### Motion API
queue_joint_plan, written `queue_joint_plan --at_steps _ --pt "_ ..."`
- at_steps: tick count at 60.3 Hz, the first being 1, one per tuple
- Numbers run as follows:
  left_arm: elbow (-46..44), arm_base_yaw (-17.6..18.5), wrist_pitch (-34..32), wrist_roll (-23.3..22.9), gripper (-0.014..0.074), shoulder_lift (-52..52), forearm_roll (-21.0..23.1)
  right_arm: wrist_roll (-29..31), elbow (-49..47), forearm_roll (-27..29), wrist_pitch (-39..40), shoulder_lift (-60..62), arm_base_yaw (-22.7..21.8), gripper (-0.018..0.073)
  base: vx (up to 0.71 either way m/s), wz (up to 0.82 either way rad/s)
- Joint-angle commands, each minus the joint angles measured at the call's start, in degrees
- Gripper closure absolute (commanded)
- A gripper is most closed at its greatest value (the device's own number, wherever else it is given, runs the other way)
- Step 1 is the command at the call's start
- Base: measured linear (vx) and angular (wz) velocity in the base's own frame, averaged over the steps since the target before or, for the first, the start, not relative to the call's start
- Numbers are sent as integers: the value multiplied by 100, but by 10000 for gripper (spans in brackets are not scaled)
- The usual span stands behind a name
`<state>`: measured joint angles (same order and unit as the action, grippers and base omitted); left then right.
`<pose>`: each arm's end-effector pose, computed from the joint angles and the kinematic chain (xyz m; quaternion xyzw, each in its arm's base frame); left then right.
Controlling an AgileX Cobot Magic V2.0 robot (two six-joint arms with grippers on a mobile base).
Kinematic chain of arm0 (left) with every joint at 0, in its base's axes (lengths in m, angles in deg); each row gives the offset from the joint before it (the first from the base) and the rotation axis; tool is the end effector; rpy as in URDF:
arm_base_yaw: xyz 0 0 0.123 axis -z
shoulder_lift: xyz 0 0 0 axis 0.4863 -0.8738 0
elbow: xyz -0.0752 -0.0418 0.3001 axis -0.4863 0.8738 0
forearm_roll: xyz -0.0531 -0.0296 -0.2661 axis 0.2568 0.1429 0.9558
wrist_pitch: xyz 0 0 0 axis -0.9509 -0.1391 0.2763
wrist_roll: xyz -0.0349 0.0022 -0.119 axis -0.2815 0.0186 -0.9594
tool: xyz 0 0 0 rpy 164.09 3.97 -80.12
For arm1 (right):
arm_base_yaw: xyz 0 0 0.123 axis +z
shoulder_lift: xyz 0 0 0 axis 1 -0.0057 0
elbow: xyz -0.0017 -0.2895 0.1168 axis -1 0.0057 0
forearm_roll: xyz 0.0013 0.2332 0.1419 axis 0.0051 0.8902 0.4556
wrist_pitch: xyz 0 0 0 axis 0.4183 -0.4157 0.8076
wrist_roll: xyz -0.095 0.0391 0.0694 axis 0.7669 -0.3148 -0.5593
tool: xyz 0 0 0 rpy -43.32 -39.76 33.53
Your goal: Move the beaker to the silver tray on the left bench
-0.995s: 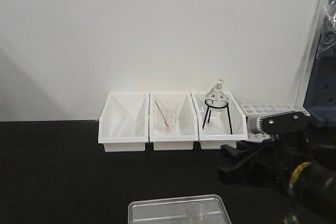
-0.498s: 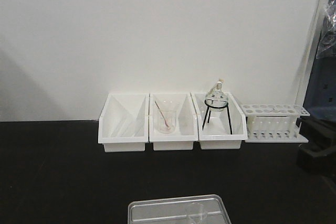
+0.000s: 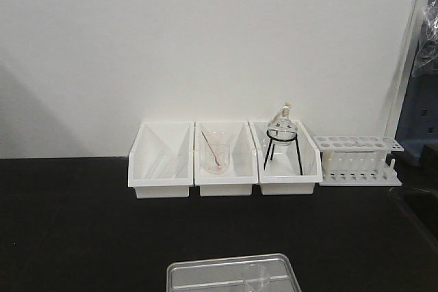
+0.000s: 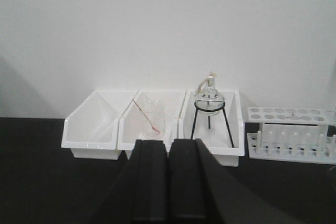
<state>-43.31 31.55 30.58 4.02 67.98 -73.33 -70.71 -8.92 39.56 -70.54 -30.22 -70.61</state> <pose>0.0782 -0.0008 0.1594 0.0424 0.8026 0.0188 0.5947 0.1931 0.0543 0.4050 -0.0383 0.7398 0.1244 0.6601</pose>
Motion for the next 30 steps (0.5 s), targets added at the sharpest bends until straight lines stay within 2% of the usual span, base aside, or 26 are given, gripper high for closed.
queue_joint_plan --at_steps 1,8,11,14,20,30 --pt "114 41 -431 -10 595 41 15 760 46 690 472 155 -10 573 0 0" --pt "114 41 -431 -10 595 41 15 2310 790 1989 675 759 -39 573 0 0" --pt "114 41 -431 -10 595 41 15 2836 1174 2494 862 1050 -125 573 0 0" --pt "114 41 -431 -10 595 41 15 3093 1755 2873 1154 1464 -302 573 0 0" --pt "114 41 -431 -10 595 41 15 2922 2842 2843 1524 2240 -688 573 0 0" --pt "114 41 -431 -10 595 41 15 2653 4349 2313 1616 3705 -1081 573 0 0"
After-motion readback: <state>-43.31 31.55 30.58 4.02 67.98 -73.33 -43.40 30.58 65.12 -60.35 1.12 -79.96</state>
